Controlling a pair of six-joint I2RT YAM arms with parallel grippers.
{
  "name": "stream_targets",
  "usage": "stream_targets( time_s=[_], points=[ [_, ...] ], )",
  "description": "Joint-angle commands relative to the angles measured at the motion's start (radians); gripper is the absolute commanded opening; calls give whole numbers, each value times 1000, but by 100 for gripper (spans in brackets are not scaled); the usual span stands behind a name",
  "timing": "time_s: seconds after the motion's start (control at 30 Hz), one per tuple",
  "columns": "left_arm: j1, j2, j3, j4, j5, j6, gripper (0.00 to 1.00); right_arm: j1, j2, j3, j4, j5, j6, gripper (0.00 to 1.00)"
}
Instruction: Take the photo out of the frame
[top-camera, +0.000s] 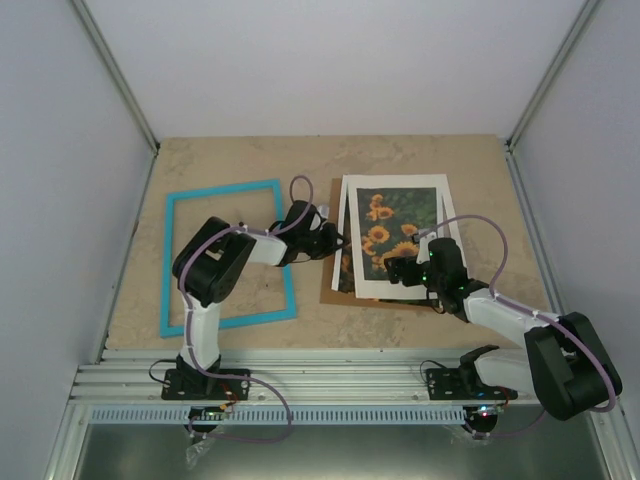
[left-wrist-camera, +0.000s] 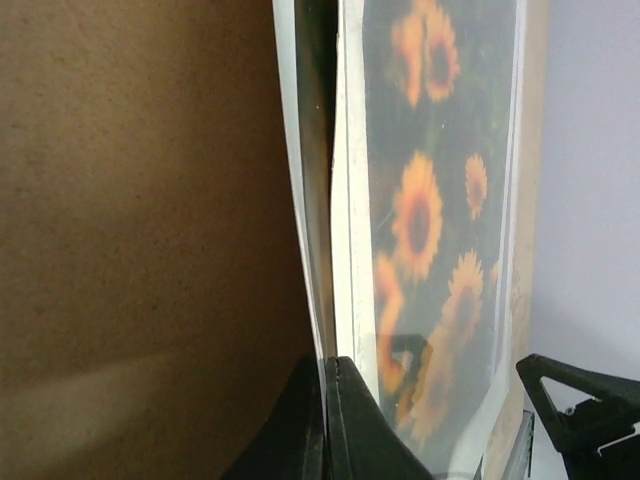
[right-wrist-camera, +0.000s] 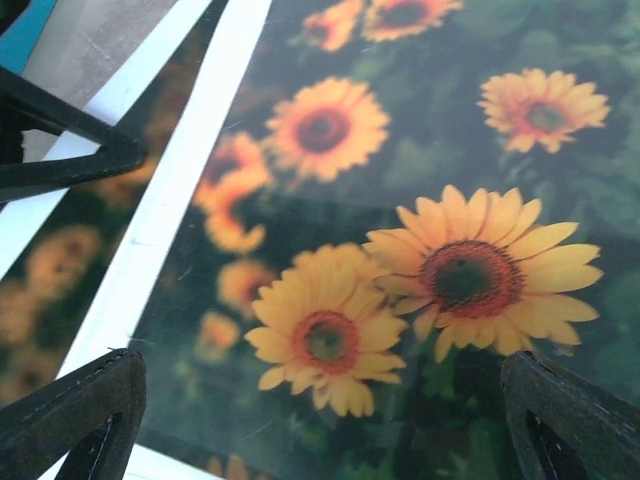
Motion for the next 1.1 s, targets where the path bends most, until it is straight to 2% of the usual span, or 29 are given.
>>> stream_targets(
  time_s=[0.0, 0.3, 0.7, 1.07],
  points=[
    [19, -84, -61, -21, -22, 50, 0, 5, -10, 16, 23, 9, -14, 98],
    [33, -256, -187, -172, -118, 142, 0, 7, -17, 15, 19, 12, -16, 98],
    [47, -455, -269, -372, -276, 207, 0, 8, -41, 11, 11, 16, -14, 98],
    [54, -649, -234, -641, -490, 256, 0, 8, -72, 4, 4, 19, -11, 98]
  ],
)
